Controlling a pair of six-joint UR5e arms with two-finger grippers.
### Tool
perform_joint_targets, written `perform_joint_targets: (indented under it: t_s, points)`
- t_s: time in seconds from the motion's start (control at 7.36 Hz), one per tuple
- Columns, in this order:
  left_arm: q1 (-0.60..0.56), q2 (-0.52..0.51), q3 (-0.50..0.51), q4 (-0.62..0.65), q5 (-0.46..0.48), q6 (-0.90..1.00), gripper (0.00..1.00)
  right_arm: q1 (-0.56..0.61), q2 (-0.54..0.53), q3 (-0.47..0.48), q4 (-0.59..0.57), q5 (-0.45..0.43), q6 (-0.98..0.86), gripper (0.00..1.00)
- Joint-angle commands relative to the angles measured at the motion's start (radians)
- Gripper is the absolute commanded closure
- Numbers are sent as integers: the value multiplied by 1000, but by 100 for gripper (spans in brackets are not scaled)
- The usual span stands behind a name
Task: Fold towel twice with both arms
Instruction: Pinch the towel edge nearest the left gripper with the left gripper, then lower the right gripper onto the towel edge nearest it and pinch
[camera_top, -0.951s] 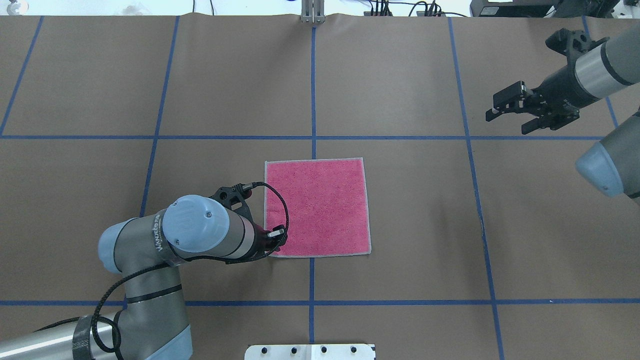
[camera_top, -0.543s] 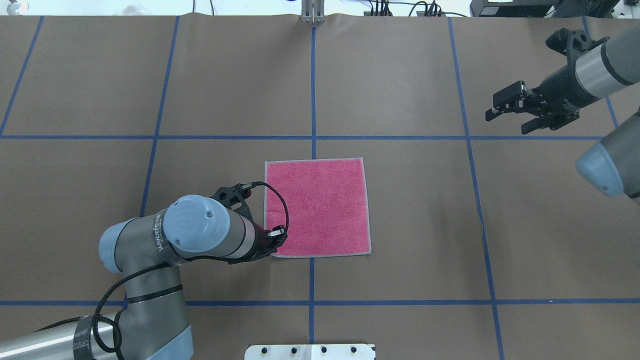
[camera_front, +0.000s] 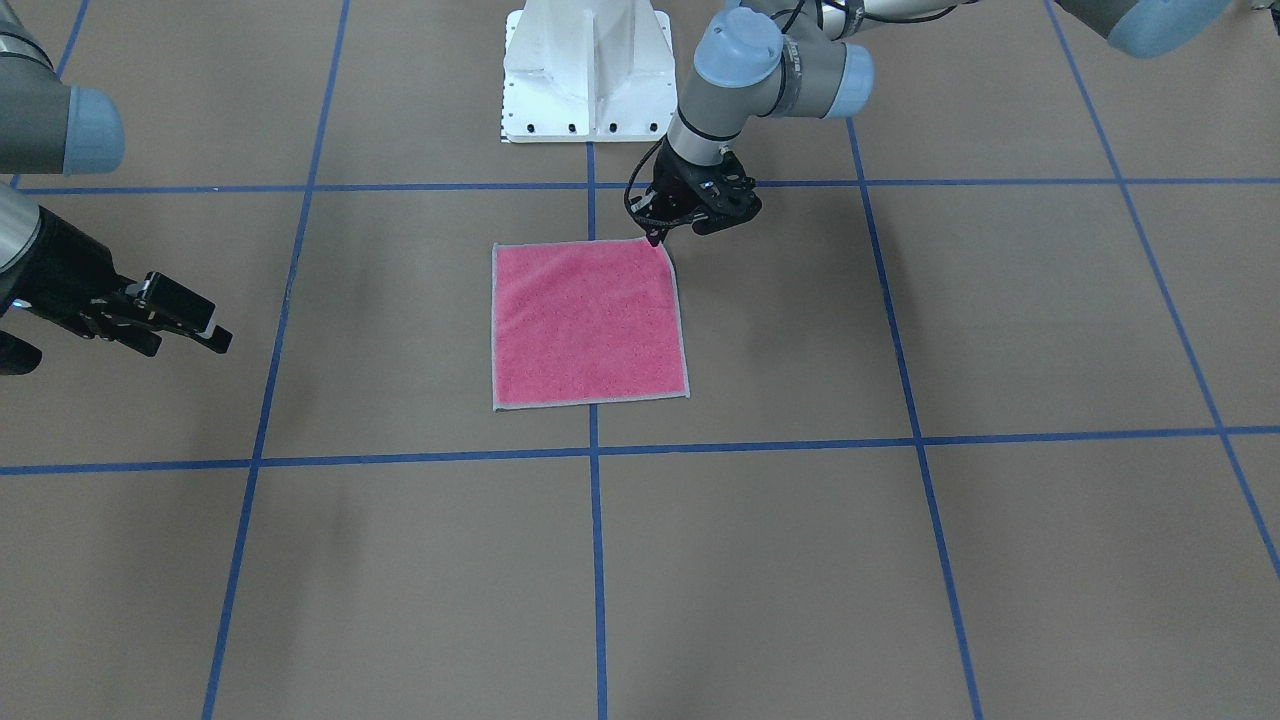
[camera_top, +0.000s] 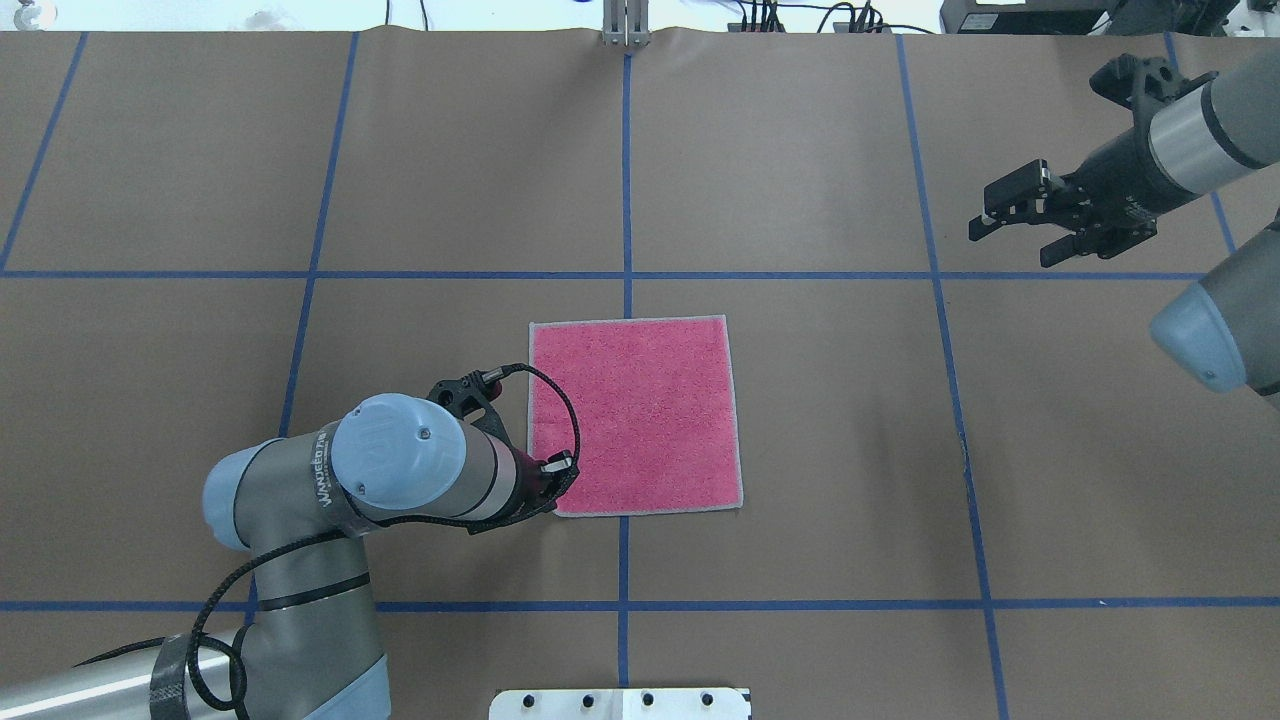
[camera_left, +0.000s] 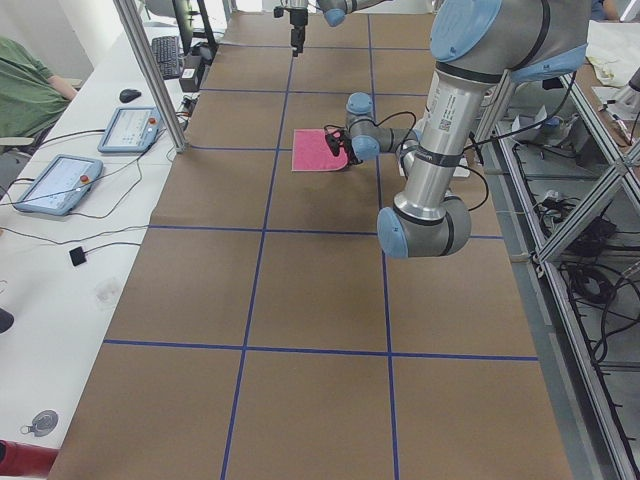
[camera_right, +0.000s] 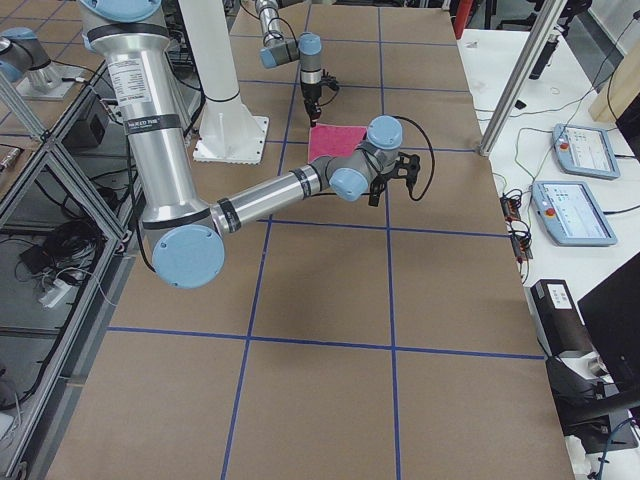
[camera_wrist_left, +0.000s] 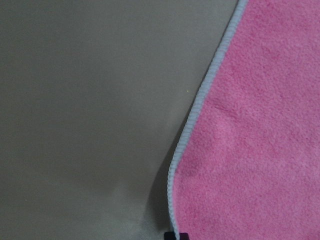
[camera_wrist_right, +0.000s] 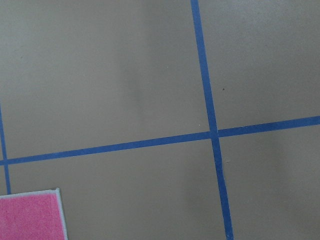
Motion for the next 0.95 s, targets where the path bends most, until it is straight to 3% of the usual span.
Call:
perform_joint_targets:
  t_s: [0.0, 0.14, 0.68, 0.81]
  points:
    - [-3, -1, -17, 0, 0, 2, 100, -63, 4, 35, 2, 2, 79, 1]
    - [-3, -1, -23, 0, 2, 2, 100, -123, 51, 40, -3, -17, 198, 1]
    - [-3, 1, -31, 0, 2, -6, 100, -428, 128, 80, -6, -349, 447, 1]
    - [-1, 1, -31, 0, 0, -8, 100, -481, 152, 75, -12, -375, 483, 3]
